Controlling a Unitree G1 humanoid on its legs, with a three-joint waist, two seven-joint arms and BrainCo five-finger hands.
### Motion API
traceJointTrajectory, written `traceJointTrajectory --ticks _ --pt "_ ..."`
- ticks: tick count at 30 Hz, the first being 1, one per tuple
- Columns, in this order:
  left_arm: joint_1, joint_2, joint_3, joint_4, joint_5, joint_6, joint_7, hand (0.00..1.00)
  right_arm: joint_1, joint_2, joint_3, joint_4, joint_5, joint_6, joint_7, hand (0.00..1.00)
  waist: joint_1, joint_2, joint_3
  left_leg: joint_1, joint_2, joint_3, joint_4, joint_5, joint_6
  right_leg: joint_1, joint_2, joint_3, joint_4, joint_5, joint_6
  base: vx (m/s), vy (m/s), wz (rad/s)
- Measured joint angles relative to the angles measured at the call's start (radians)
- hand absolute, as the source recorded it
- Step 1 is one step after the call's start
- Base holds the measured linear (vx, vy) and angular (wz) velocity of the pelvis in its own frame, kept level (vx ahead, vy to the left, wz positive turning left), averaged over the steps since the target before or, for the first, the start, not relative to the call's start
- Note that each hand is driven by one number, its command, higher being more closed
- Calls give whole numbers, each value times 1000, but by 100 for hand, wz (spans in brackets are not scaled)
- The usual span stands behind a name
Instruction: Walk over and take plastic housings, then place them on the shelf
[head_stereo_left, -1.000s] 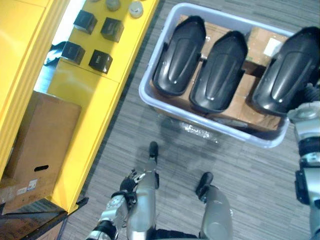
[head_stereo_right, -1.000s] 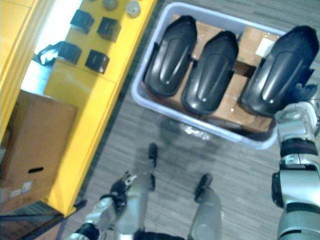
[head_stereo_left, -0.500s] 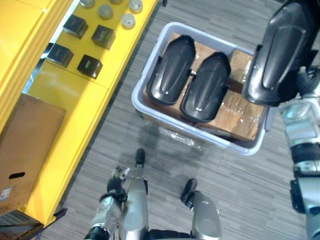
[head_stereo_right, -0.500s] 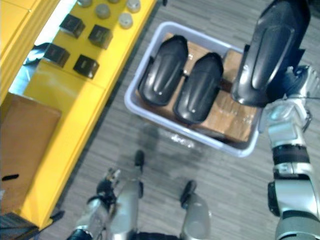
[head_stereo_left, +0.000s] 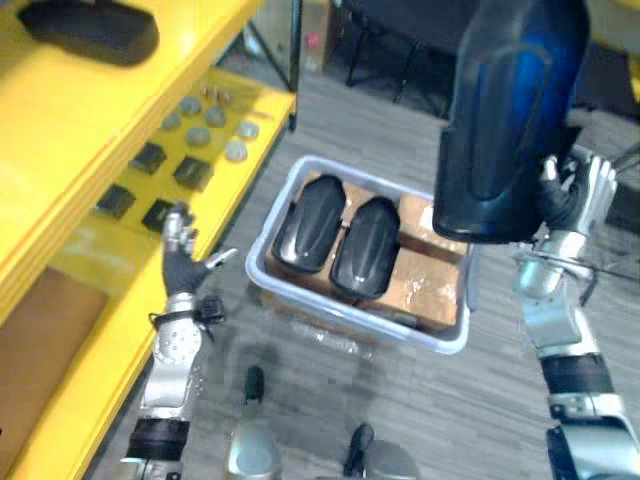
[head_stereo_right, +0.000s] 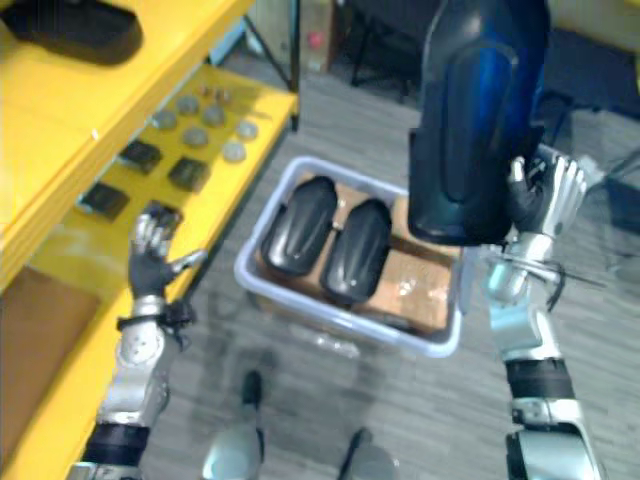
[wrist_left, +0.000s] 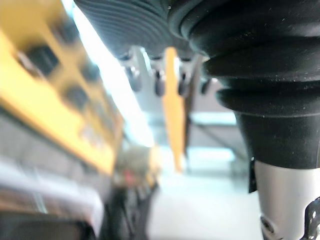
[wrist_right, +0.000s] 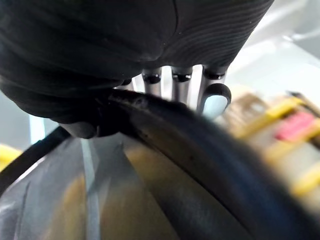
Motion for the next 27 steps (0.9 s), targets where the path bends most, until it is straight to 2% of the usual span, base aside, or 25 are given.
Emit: traceJointTrajectory --ticks 1,3,6,8,11,17,21,27 --pt "0 -8 -15 -6 -19 21 -23 0 -2 0 0 0 -5 -12 0 100 -1 9 -10 1 0 2 0 -4 0 0 0 0 -3 0 0 -131 3 -5" --pt "0 -46 -63 -9 -83 85 -89 0 -3 -1 7 0 -23 -38 2 100 -4 46 -33 5 3 13 -1 -11 -1 5 3 1 -17 8 -4 -114 15 -8" --pt "-5 -66 -105 -10 -153 160 -153 0 -8 -1 50 -1 -30 -65 15 100 -13 86 -57 15 9 22 -1 -10 -2 15 8 5 -43 19 -12 -128 15 -9" --pt "-19 -63 -117 -10 -185 191 -171 0 -17 -1 70 -1 -40 -72 28 100 -12 95 -63 12 19 25 -1 -2 -4 17 20 8 -65 36 -16 -91 -6 -8" --pt "-33 -60 -133 -10 -201 218 -184 0 -34 0 91 -1 -40 -84 60 100 -12 92 -65 12 24 24 -1 12 -8 28 28 9 -90 54 -18 -36 -11 -4" --pt "-51 -57 -139 -10 -222 219 -184 0 -60 31 153 -33 -39 -114 96 100 -10 92 -66 12 20 25 -1 20 -3 37 28 8 -103 69 -9 0 0 0" --pt "-78 -57 -172 -10 -240 217 -184 0 -59 64 208 -32 -38 -113 132 100 -9 92 -66 12 19 25 -1 20 -3 37 28 8 -101 71 -7 0 0 0" --pt "-101 -56 -195 -11 -258 206 -175 0 -59 112 290 10 -36 -114 135 100 -8 93 -68 11 20 23 -1 19 -2 37 28 8 -101 66 -14 0 0 0"
